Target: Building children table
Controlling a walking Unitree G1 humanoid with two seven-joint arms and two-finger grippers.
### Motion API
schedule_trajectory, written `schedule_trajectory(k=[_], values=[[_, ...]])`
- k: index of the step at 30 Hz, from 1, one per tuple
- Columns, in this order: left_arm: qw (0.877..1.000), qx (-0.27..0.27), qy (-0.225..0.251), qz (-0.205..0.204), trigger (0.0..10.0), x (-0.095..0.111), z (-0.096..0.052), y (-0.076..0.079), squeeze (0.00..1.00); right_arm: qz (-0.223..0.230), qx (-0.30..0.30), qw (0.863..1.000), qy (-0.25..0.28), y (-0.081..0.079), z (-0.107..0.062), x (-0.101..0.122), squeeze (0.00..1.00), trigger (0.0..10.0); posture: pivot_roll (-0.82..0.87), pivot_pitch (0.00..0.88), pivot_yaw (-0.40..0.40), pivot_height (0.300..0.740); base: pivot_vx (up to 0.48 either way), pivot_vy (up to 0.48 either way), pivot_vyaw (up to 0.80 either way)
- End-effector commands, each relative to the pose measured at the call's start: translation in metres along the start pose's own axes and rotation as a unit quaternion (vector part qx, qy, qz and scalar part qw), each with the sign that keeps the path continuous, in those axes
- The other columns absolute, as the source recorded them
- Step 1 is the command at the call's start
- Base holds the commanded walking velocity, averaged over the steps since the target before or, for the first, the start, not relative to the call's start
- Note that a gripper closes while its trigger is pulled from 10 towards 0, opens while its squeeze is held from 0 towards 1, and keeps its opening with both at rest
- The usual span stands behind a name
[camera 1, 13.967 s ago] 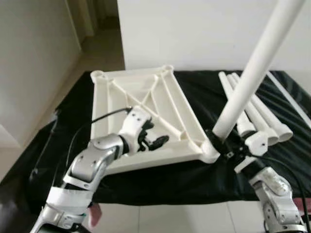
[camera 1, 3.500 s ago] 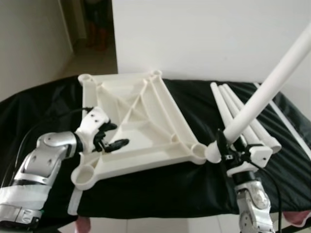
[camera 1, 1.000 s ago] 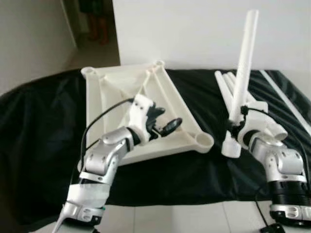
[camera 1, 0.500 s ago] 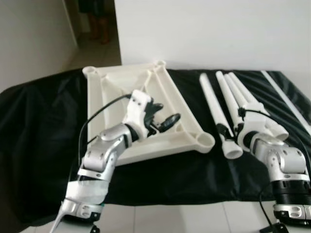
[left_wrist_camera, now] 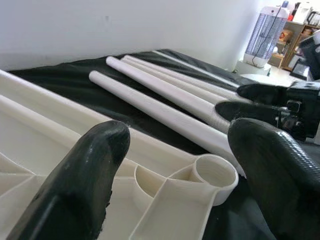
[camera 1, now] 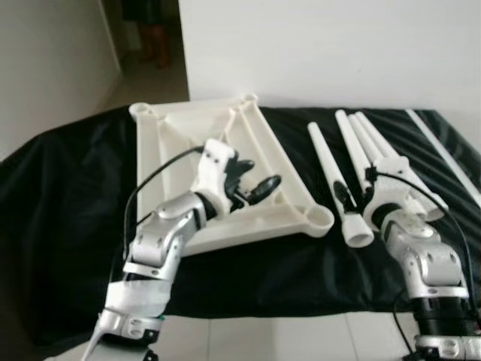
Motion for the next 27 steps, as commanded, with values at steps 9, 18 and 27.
schedule_trajectory(k=[9,18,27], values=[[1.000,0.014,-0.015,0.006,10.0,-0.003,-0.003,-0.002,0.00,-0.078,-0.041,0.995,0.047,-0.001,-0.024,-0.020,0.00,10.0,0.06,0.000,-0.023,0.740,0.000,0.000,0.00],[1.000,0.009,-0.014,-0.005,10.0,-0.002,-0.003,-0.001,0.00,-0.131,-0.044,0.989,0.046,0.006,-0.043,-0.041,0.00,10.0,0.04,0.000,-0.008,0.740,0.000,0.000,0.00],[1.000,0.011,-0.010,-0.011,10.0,-0.001,-0.002,-0.001,0.00,-0.141,-0.044,0.988,0.038,0.019,-0.054,-0.059,0.00,10.0,0.04,0.000,-0.007,0.740,0.000,0.000,0.00]])
Point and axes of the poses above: a point about 5 cm out from each wrist's last joint towards the gripper, its own z axis pointing out of the wrist towards the gripper, its own x axis along the axis of the wrist's last joint, y = z × x, the point moved 1 cm from there along z, pointing out of the wrist towards the gripper, and after that the axes turned 13 degrees about z, right-handed, at the moved point
